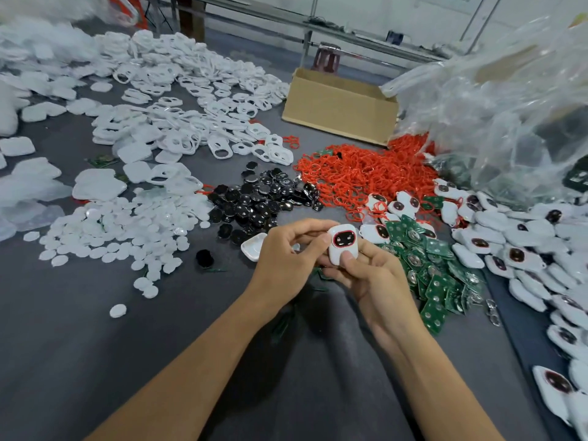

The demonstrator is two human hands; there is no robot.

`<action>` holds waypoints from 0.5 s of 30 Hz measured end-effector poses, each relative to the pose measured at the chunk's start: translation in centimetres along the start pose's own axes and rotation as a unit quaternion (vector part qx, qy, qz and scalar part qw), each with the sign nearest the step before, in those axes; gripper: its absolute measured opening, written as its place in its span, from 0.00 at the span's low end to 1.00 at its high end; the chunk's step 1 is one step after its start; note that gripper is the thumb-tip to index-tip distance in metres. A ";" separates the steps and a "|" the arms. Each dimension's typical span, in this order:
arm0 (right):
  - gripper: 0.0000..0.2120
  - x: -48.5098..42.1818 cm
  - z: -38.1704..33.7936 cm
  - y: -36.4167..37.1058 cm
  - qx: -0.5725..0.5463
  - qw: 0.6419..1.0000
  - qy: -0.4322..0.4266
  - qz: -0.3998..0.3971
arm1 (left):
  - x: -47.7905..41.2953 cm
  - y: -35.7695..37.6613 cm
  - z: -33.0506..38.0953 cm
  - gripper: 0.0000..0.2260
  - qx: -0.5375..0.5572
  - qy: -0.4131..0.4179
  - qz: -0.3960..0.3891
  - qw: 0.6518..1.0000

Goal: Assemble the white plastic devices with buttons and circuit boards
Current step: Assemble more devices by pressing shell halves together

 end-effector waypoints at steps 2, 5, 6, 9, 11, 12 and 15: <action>0.11 0.0 0.0 -0.2 0.011 1.000 0.001 0.007 | 0.0 0.0 0.0 0.12 -0.007 0.002 -0.002 1.000; 0.12 0.0 -0.1 -0.5 0.034 0.999 -0.005 0.026 | 0.0 0.1 0.1 0.14 -0.026 0.006 -0.007 1.000; 0.12 0.0 -0.1 -0.7 0.040 0.999 -0.005 0.034 | 0.1 0.2 0.2 0.14 -0.031 0.009 -0.011 0.999; 0.14 0.1 -0.2 -1.1 0.057 0.997 -0.005 0.054 | 0.2 0.5 0.3 0.12 -0.036 0.014 -0.024 0.999; 0.15 0.1 -0.3 -1.4 0.060 0.996 -0.003 0.063 | 0.2 0.6 0.1 0.10 -0.036 0.015 -0.027 0.999; 0.14 0.1 -0.2 -1.5 0.058 0.996 -0.003 0.066 | 0.2 0.6 0.1 0.10 -0.037 0.016 -0.028 0.999; 0.13 0.2 -0.3 -1.2 0.045 0.997 -0.021 0.060 | 0.1 0.5 0.2 0.12 -0.029 0.016 -0.019 0.999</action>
Point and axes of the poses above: each hand's wrist, its own x-axis away from the middle knuckle, its own y-axis out of the palm, z = x × y, the point moved 8 cm from there along -x, towards the middle knuckle, and after that the axes turned 6 degrees about -x, right-handed, at the moved point
